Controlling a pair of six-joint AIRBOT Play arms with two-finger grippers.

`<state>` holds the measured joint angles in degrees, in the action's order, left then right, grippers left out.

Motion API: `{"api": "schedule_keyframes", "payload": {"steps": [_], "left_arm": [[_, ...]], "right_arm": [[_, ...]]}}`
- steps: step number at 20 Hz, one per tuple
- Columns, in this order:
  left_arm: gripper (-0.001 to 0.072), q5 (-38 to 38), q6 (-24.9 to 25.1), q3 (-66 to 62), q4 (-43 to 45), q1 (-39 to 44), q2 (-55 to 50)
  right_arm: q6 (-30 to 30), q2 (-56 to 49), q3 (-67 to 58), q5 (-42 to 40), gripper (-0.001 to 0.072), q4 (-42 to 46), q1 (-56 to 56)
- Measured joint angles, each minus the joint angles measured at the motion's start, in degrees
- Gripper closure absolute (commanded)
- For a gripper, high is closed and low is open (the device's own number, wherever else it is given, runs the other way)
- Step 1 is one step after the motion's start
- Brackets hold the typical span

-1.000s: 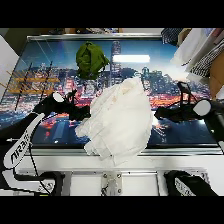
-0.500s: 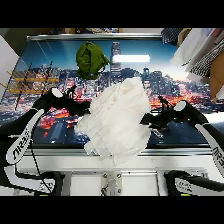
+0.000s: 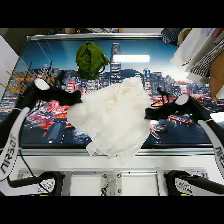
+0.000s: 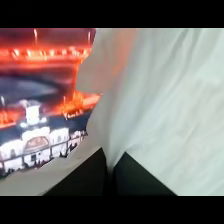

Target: Fold the clothes and pants, and hang the long-sleeved shirts on hangers.

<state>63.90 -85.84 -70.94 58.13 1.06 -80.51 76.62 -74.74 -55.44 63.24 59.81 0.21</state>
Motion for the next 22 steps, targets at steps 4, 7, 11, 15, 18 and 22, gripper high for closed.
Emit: {"api": "schedule_keyframes", "payload": {"steps": [4,7,11,15,18,22], "left_arm": [[0.0695,2.5,0.0,-11.6,1.8,-4.4,13.3],[0.0695,2.3,0.0,-19.2,2.3,-6.0,23.4],[0.0695,1.0,0.0,-26.8,2.8,-6.7,33.1],[0.0695,0.7,-0.1,-29.9,3.4,-6.9,38.2],[0.0695,3.0,-0.2,-30.5,3.7,-6.9,37.5],[0.0695,11.1,-1.1,-30.8,3.8,-6.7,29.5]], "right_arm": [[0.1,12.5,-16.0,8.0,0.07,12.2,-3.6],[2.6,22.0,-25.7,8.0,0.07,16.3,-6.8],[6.4,31.5,-32.0,4.1,0.0701,18.3,-10.6],[9.7,35.5,-33.7,2.1,0.07,19.2,-12.6],[11.9,34.7,-34.1,2.3,0.0701,19.3,-13.1],[13.3,27.2,-34.3,4.3,0.07,17.1,-13.1]]}}
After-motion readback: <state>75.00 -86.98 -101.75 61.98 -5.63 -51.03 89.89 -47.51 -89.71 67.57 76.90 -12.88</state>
